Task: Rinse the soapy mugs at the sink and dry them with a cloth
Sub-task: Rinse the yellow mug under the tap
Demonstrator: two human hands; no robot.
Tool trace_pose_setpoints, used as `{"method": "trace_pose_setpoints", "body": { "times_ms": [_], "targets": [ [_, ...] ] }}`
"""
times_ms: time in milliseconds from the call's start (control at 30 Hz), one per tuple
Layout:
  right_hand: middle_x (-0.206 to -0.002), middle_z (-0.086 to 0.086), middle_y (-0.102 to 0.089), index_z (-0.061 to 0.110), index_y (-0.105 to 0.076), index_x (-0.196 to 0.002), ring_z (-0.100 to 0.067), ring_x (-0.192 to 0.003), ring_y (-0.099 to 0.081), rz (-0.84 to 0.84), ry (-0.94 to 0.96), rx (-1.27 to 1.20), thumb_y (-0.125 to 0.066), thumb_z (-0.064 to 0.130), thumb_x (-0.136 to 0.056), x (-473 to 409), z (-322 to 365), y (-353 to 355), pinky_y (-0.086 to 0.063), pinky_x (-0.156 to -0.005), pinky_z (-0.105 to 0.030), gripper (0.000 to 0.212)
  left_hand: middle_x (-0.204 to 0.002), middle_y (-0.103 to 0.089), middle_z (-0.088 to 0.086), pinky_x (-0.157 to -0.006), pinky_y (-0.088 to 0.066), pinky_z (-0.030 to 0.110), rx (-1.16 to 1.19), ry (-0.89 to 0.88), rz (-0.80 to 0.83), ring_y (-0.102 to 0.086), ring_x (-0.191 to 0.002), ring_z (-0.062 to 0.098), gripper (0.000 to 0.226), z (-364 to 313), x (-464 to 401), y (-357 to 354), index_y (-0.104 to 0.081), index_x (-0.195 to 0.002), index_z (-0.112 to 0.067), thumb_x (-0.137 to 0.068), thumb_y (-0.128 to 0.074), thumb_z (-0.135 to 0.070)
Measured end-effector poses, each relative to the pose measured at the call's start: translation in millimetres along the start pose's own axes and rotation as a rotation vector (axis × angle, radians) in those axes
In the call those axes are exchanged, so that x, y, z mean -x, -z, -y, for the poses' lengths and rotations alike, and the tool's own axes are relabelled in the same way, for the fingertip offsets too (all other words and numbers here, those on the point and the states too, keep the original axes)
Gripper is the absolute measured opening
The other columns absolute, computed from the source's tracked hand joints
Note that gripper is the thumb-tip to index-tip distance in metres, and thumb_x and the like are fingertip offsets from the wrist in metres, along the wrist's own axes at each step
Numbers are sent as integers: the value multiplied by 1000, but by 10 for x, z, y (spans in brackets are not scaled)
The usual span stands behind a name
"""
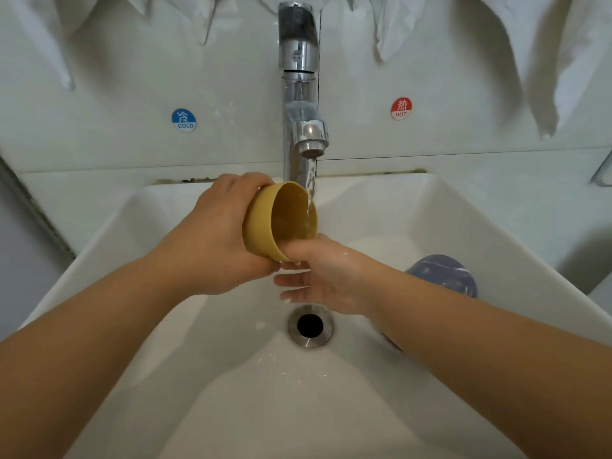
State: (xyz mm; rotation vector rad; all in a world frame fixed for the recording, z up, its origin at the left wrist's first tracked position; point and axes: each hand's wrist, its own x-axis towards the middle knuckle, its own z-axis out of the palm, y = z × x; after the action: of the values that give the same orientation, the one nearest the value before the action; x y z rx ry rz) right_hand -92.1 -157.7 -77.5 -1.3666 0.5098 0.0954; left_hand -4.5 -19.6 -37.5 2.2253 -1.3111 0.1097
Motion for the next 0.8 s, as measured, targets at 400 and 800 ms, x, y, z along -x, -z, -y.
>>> {"method": "trace_pose_setpoints", "body": {
  "times_ms": [400, 800],
  "targets": [
    [-87, -11, -64, 9, -59, -93, -31, -83, -63, -323, 386, 817, -36, 40, -102, 115, 138, 129, -52, -75, -43, 40, -132, -35, -6, -91, -40, 34, -37, -19, 11, -34, -118, 13, 96, -52, 1, 3, -34, -135, -35, -58, -92, -28],
    [-114, -11, -55, 17, -43, -128, -20, -87, -60, -5, 65, 167, -60, 18, -92, 170, 119, -10, -53, -77, -34, 40, -137, -36, -5, -93, -41, 35, -80, 6, -7, -35, -121, 15, 99, -70, 10, 26, -33, -139, -35, -58, -91, -39]
  ]
}}
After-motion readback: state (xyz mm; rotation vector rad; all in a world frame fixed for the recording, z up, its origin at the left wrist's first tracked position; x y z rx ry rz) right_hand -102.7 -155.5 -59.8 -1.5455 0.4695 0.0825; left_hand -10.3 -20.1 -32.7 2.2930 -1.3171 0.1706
